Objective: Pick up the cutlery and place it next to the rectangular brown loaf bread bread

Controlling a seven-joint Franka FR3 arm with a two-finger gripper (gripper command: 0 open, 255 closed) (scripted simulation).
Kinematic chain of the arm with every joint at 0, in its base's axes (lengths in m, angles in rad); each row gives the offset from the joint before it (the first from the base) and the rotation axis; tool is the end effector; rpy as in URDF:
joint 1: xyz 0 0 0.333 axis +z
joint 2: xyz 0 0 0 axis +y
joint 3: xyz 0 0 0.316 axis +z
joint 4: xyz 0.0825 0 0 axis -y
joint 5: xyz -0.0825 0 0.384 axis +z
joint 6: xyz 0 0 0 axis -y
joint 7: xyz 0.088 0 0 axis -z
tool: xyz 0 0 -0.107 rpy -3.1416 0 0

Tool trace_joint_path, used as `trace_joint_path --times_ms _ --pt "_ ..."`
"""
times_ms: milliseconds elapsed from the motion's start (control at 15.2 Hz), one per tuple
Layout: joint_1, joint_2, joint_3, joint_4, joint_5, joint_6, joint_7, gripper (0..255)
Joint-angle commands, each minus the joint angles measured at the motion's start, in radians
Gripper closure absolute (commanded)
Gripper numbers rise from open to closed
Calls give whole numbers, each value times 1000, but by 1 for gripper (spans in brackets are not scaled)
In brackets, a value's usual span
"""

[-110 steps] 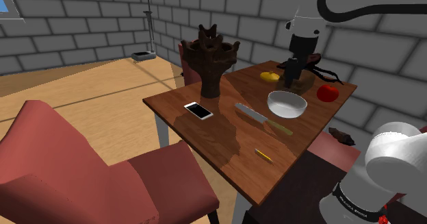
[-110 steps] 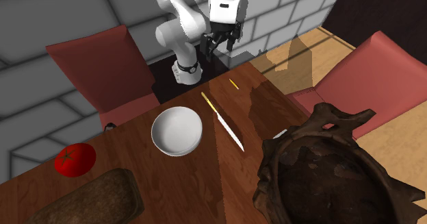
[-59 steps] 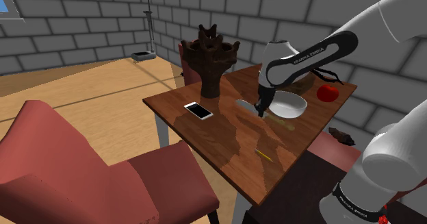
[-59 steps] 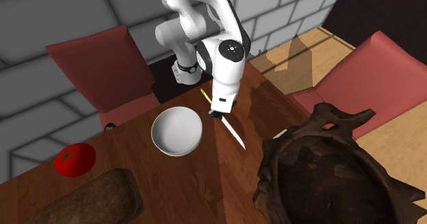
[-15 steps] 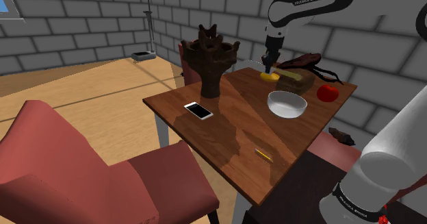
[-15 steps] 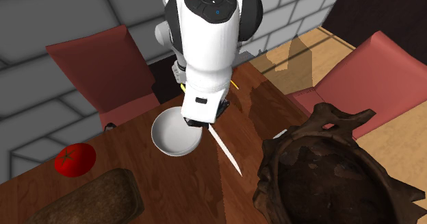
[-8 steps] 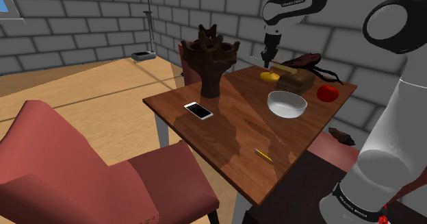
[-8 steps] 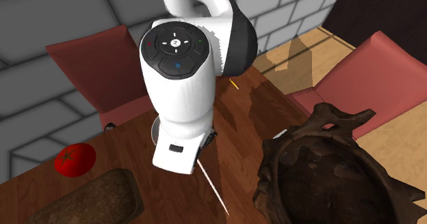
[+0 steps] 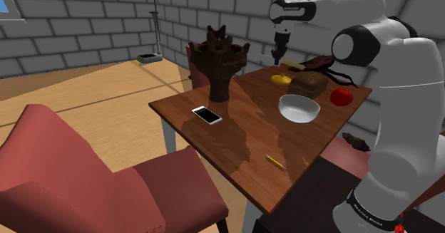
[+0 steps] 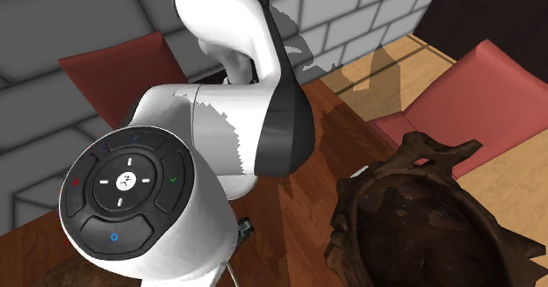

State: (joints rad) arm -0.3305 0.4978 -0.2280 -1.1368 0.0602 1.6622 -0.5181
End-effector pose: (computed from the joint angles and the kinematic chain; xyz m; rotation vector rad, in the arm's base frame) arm 0.6178 -0.3315 0.5306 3.0805 -0.0243 0.0145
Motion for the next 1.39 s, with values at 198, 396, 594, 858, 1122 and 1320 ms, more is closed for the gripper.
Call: trace_joint_path --times_ms 198,396,594,858,1122,1320 --pt "-61 180 5 267 32 -87 -29 255" --pt "-52 157 4 186 28 -30 -30 255" --pt "-45 142 3 119 26 21 -30 255" --pt "-38 130 3 46 25 83 -30 255" --pt "-33 125 3 -16 25 140 -30 255" --pt "-30 126 4 -56 25 180 -30 255"
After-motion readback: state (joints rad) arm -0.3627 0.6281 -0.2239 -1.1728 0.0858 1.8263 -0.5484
